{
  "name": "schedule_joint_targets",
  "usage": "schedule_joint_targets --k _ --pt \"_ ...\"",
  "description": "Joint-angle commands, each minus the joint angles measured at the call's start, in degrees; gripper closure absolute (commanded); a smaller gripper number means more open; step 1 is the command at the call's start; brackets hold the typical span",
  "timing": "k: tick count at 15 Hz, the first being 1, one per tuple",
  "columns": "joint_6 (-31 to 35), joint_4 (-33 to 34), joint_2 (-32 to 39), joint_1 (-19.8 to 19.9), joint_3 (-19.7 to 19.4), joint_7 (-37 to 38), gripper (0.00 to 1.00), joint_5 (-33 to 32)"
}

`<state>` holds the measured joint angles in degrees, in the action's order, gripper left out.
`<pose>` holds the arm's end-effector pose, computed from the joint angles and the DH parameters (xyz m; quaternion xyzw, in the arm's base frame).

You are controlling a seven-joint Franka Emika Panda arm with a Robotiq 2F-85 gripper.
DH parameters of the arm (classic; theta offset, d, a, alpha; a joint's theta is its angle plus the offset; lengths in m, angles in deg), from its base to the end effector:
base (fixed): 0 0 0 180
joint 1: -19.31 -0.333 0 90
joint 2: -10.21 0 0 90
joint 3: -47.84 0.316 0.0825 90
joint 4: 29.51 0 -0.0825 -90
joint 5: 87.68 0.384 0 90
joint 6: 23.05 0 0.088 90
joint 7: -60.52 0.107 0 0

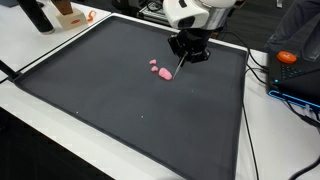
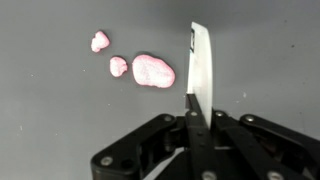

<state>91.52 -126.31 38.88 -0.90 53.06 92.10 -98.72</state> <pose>0.5956 0.2641 0.2949 0.9938 -0.0088 -0.0525 0.0981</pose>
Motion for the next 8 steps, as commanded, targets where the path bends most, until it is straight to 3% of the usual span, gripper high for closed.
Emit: schedule_joint_targets --k 1,8 --pt "-2.1 3.3 2.2 -1.0 -0.4 -1.3 0.99 -1.0" --pt "0.3 2.9 2.7 -0.5 -0.4 -3.1 0.99 0.0"
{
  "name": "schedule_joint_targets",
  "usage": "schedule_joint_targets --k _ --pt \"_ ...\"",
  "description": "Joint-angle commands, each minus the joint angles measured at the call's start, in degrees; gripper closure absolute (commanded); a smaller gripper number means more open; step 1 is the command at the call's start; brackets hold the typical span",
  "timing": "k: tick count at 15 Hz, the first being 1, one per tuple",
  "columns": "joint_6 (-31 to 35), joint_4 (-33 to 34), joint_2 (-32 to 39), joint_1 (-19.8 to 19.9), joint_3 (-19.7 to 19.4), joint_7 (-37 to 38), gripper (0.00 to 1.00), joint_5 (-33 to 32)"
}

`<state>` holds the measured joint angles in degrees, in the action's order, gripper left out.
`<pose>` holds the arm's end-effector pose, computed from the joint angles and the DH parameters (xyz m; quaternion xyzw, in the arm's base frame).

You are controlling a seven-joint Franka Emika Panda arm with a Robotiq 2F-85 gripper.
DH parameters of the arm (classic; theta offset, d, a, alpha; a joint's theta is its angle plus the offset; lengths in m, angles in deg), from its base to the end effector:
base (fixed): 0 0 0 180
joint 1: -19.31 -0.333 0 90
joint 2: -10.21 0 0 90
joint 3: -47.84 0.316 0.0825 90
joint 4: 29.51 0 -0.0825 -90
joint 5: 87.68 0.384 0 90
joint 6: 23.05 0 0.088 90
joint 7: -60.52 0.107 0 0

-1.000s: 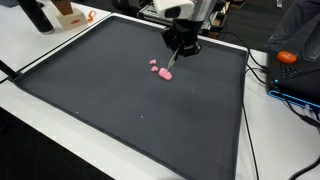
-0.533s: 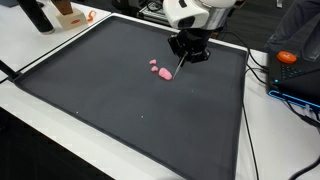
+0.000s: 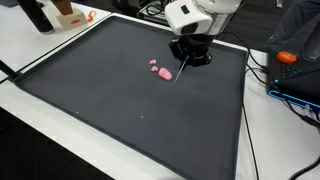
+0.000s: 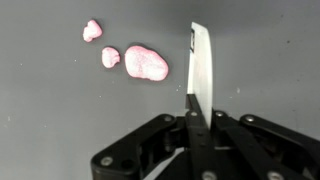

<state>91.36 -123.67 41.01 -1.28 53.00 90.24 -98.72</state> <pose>0.6042 0.2713 0.2901 0.9941 0.0089 -0.0515 0.0951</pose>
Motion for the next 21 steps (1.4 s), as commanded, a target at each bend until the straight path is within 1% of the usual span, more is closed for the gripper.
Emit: schedule_joint_targets --k 1,6,11,15,21 --pt "0.9 0.0 0.5 0.0 -0.3 -1.5 0.99 0.1" --pt "3.9 -2.5 -1.0 0.3 -0.7 -1.9 0.99 -0.5" --pt "8.0 -7.0 -4.2 0.5 -1.5 -2.9 0.99 -1.2" --pt "10.6 -11.7 -8.5 0.7 -1.3 -3.2 0.99 -1.2" --pt "9.9 -17.5 -16.3 0.7 -0.8 -2.2 0.99 -3.8"
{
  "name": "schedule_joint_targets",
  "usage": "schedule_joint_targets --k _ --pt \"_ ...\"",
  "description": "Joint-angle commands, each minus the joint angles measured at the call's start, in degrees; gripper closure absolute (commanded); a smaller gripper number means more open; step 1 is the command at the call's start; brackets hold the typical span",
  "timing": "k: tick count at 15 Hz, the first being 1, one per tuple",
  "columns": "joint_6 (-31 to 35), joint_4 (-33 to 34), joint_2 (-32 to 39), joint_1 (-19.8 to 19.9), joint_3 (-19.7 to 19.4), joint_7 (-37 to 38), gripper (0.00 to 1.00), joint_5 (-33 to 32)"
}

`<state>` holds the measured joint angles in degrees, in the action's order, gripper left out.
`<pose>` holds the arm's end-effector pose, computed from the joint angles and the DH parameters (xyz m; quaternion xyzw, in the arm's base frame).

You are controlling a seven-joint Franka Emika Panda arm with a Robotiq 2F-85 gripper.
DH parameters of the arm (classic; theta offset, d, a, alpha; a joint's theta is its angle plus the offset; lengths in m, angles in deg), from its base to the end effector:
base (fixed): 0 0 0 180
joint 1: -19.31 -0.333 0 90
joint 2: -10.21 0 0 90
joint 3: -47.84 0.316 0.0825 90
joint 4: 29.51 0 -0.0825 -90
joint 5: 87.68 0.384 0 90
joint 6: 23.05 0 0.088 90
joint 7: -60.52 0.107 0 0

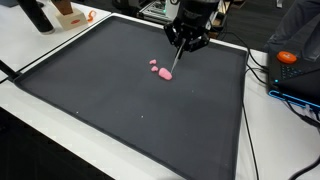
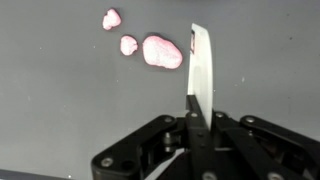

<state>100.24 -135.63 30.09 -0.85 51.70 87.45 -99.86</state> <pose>0.5778 0.2452 0.3331 0.9963 0.0333 0.0122 0.0782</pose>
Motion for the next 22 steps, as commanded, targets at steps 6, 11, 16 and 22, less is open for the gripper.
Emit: schedule_joint_targets --k 6,11,16,22 --pt "0.5 -8.9 -11.4 1.0 2.2 0.4 0.99 -5.1" --pt "-0.2 -6.7 -10.1 1.6 3.0 0.2 0.96 -3.9" --pt "-0.2 -6.8 -10.1 1.7 3.0 0.2 0.96 -4.0" --pt "0.9 -7.2 -10.2 1.8 2.9 -0.3 0.99 -5.4"
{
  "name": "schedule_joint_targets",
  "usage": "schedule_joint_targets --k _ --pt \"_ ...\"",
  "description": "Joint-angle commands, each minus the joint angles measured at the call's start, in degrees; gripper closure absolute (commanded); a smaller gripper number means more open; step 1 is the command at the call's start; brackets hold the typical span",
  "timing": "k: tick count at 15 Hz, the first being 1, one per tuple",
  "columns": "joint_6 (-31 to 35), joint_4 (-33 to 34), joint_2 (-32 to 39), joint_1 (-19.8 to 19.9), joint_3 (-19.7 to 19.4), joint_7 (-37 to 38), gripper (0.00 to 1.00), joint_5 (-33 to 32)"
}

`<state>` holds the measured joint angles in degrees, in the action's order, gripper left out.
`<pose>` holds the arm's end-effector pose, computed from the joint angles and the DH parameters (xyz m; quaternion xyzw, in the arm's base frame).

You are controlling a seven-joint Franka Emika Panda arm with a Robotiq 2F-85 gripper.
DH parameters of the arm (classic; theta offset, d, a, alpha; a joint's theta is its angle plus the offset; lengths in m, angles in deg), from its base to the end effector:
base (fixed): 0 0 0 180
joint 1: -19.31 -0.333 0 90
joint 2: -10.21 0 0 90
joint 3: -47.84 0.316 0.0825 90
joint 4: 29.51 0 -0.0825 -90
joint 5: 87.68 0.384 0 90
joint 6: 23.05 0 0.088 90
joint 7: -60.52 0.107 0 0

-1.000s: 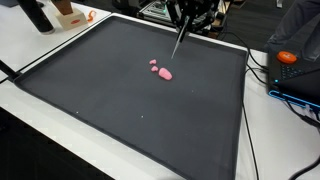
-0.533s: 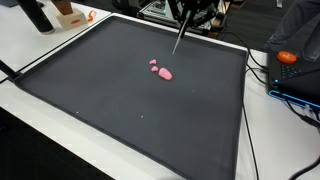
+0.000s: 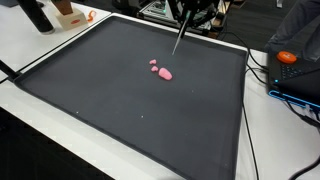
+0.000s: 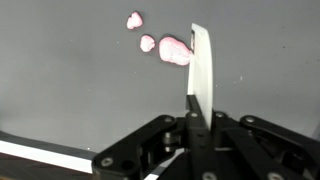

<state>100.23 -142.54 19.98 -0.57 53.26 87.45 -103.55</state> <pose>0.5408 0.2413 0.3871 0.9923 0.0604 0.0520 0.0946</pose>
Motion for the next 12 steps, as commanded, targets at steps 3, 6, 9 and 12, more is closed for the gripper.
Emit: schedule_joint_targets --k 3,6,9,12 --pt "5.5 -1.2 1.5 2.5 1.9 -4.4 0.99 0.0" --pt "9.9 -2.9 3.0 3.1 2.0 -6.8 0.99 0.3" --pt "12.4 -4.2 4.4 3.3 1.7 -7.6 0.99 0.5" --pt "14.6 -5.4 5.4 3.5 1.4 -7.3 0.99 0.8"
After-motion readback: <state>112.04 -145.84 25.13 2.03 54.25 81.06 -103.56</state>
